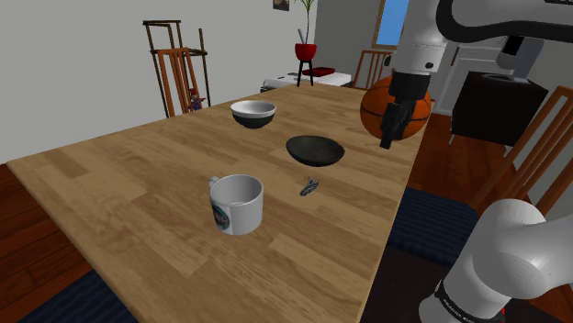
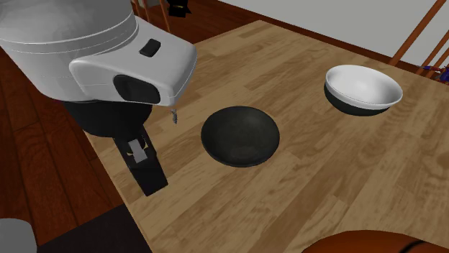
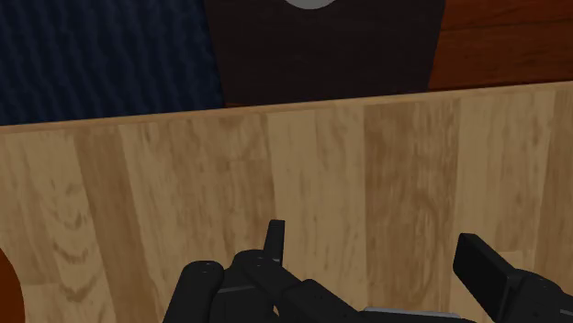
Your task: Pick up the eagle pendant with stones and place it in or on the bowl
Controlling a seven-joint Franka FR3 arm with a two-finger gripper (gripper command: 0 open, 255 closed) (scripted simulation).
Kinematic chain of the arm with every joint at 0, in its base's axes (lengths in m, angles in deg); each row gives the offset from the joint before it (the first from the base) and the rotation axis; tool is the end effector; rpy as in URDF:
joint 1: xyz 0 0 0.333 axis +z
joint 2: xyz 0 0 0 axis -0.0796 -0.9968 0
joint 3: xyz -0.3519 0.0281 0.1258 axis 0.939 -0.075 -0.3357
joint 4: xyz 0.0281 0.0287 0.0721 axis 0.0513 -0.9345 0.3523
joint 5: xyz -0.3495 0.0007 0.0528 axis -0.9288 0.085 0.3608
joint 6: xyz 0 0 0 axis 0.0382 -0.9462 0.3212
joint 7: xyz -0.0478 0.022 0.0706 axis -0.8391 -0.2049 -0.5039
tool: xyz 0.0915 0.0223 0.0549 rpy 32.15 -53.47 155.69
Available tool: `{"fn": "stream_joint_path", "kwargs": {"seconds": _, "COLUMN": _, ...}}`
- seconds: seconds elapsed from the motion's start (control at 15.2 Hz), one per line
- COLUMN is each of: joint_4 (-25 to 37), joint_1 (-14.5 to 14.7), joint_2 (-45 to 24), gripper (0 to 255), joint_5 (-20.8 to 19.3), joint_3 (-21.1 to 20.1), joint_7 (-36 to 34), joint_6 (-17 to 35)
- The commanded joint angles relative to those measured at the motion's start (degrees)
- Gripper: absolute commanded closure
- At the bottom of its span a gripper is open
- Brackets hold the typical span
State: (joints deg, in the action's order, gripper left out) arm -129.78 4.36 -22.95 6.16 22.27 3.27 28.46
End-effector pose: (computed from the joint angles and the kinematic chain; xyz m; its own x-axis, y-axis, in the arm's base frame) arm 0.1991 0.0057 0.6550 0.9985 0.0529 -0.0131 0.0518 -0.9958 -0.0760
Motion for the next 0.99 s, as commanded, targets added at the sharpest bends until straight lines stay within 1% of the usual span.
{"fn": "stream_joint_path", "kwargs": {"seconds": 0.0, "joint_4": 0.0, "joint_1": 0.0, "joint_2": 0.0, "gripper": 0, "joint_5": 0.0, "joint_3": 0.0, "joint_7": 0.0, "joint_6": 0.0}}
{"fn": "stream_joint_path", "kwargs": {"seconds": 0.26, "joint_4": 1.3, "joint_1": 0.3, "joint_2": -4.3, "gripper": 0, "joint_5": 1.4, "joint_3": -7.2, "joint_7": -7.5, "joint_6": 2.9}}
{"fn": "stream_joint_path", "kwargs": {"seconds": 0.53, "joint_4": 4.0, "joint_1": 0.2, "joint_2": -10.3, "gripper": 0, "joint_5": 1.7, "joint_3": -14.3, "joint_7": -15.2, "joint_6": 5.5}}
{"fn": "stream_joint_path", "kwargs": {"seconds": 0.73, "joint_4": 6.9, "joint_1": -0.2, "joint_2": -15.7, "gripper": 0, "joint_5": 0.9, "joint_3": -19.4, "joint_7": -21.3, "joint_6": 7.1}}
{"fn": "stream_joint_path", "kwargs": {"seconds": 0.92, "joint_4": 10.7, "joint_1": -0.8, "joint_2": -22.1, "gripper": 0, "joint_5": -0.8, "joint_3": -24.5, "joint_7": -27.6, "joint_6": 8.3}}
